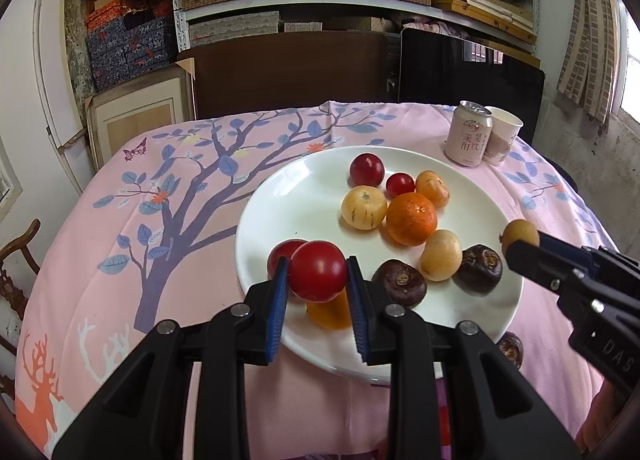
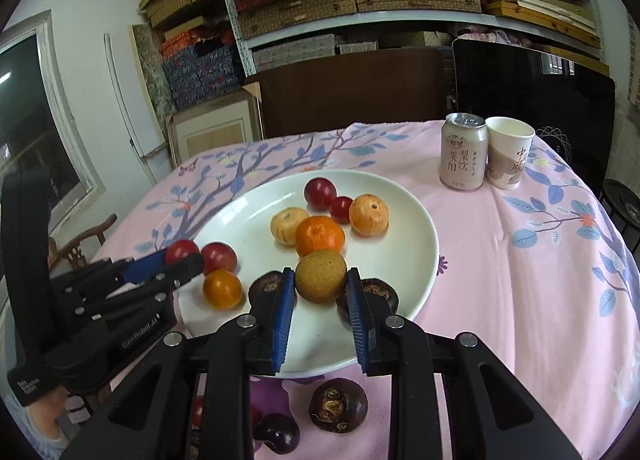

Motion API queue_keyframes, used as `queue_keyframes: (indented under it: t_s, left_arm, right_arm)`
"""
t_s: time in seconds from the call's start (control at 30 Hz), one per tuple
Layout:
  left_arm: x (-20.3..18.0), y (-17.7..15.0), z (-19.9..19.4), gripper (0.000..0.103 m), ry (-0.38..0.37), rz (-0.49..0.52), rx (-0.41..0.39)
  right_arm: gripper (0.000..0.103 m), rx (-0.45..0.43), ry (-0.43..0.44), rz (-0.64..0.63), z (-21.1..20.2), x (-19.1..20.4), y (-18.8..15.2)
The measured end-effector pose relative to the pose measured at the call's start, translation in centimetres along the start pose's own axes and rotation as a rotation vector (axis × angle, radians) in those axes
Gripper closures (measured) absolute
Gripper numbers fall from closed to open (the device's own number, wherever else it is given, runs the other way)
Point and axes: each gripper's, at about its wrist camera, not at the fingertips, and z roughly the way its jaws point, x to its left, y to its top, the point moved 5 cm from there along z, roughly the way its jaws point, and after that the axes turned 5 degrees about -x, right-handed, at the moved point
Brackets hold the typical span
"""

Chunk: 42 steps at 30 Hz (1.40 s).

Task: Organize fruits
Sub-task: 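Carry the tomato and golden fruit onto the white plate and open both tools, then move both open tools back toward the remaining fruit pile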

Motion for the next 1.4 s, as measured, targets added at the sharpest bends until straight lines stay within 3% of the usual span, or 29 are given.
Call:
queue_keyframes:
  t_s: [0.8,0.83,0.87,0.93,0.97,1.1,1.23,1.4]
  left_arm:
    - [-1.7,-0.7,0.7,0.074,-0.009,0.044,0.011]
    - [-1.6,-0.7,0.7,0.068,-0.01,0.04,0.009]
    - [-1.6,-0.6,0.6,0.05,-0.012,0.033,0.0]
    - [-1.2,-0.4,0.3,0.033,0.007,0.022,-0.029]
    - [-1.0,-0.3,0.2,0.027,0.005,0.019,-0.036]
    - [-0.3,0.1,-0.6,0.023,-0.012,-0.009,-0.046]
    - [0.8,0.0,-1.6,0.014,-0.01,-0.043,-0.058]
    - [2.5,-1.4,-2.7,0.01,-0.044,-0.145,-0.032]
  right_arm:
    - [0.076,0.031,0.008,-0.029,1.1,0.7,-0.9]
    - [0.075,0.038,0.017,-0.032,1.2,0.8,-1.0]
    - [0.066,0.039,0.022,-0.034,1.3,0.8,-1.0]
    - [0.053,0.023,0.007,-0.021,1.0,0.4,-0.9]
    - [0.052,0.013,0.011,-0.01,0.8,0.2,-0.7]
    - [0.052,-0.011,0.014,0.02,-0.1,-0.5,-0.2]
    - [0.041,-0.041,-0.004,0.042,-1.3,-1.3,-0.1]
    - [0.036,-0.032,-0.003,0.114,-2.2,-2.9,-1.3]
